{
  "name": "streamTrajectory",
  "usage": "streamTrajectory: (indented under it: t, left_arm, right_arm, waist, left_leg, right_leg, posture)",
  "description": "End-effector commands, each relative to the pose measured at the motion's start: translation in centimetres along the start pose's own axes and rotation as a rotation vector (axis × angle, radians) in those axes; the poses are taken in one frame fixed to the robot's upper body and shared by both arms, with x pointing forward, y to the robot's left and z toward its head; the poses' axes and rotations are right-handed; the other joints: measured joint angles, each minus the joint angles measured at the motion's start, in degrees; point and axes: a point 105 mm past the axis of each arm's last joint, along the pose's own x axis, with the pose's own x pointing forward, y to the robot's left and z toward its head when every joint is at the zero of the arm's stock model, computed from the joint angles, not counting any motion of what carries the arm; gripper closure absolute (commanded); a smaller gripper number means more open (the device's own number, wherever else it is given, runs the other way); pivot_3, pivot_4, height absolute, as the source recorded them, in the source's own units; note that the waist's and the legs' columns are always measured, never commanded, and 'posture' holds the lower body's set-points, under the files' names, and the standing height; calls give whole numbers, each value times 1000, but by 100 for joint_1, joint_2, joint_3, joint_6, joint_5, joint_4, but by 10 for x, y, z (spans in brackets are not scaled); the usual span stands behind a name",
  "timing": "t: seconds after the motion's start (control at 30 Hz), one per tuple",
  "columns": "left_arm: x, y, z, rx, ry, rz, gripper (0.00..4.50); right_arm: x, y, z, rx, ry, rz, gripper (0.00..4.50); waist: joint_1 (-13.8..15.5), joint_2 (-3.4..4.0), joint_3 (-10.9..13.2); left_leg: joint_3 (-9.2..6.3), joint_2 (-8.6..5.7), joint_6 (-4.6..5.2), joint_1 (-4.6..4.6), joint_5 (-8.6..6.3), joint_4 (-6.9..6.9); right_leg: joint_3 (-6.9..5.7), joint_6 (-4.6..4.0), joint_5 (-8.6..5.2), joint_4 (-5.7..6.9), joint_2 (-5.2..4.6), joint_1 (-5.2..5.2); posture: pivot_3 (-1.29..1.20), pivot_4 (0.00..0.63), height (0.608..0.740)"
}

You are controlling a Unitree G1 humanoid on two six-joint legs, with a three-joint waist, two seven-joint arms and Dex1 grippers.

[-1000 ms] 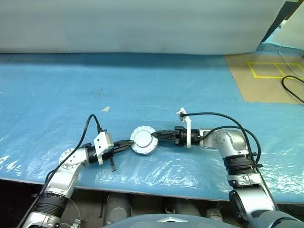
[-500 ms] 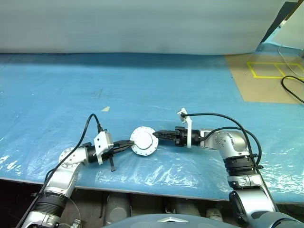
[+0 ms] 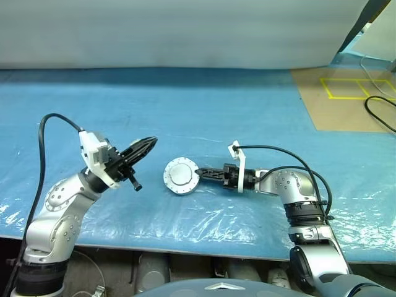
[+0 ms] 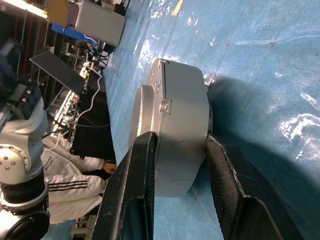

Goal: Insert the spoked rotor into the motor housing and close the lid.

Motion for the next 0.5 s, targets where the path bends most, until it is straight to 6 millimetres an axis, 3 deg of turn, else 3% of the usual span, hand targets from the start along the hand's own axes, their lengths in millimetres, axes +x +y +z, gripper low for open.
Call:
streamTrajectory:
  t: [0.03,0.2,0.33,0.5]
  left_arm:
    - [-7,11,11,20,-11,51,4500]
    - [-16,20,-4,-44,27,89,4500]
    - [-19,22,-18,-267,56,98,4500]
    - [-23,45,-9,-446,-102,200,4500]
  right_arm:
    - [1,2,7,9,-32,4,3333]
    - [2,11,24,34,-104,39,3333]
    - [-6,29,53,93,-219,136,3333]
    - [-12,43,67,108,-267,190,3333]
  waist:
    - [4,0,0]
    - [-11,0,0]
    - [6,2,2]
    - [29,2,3]
  left_leg:
    - [0,0,0,0,0,4]
    - [-1,-1,0,9,0,20]
    - [-1,0,-1,-8,1,21]
    - [1,-2,-2,-23,1,22]
  right_leg:
    - [-1,0,0,1,0,3]
    - [2,3,1,3,-1,14]
    - [1,3,2,9,0,0]
    - [-4,5,3,8,3,-7]
  posture:
    - [0,150,740]
    - [0,150,740]
    - [0,150,740]
    - [0,150,740]
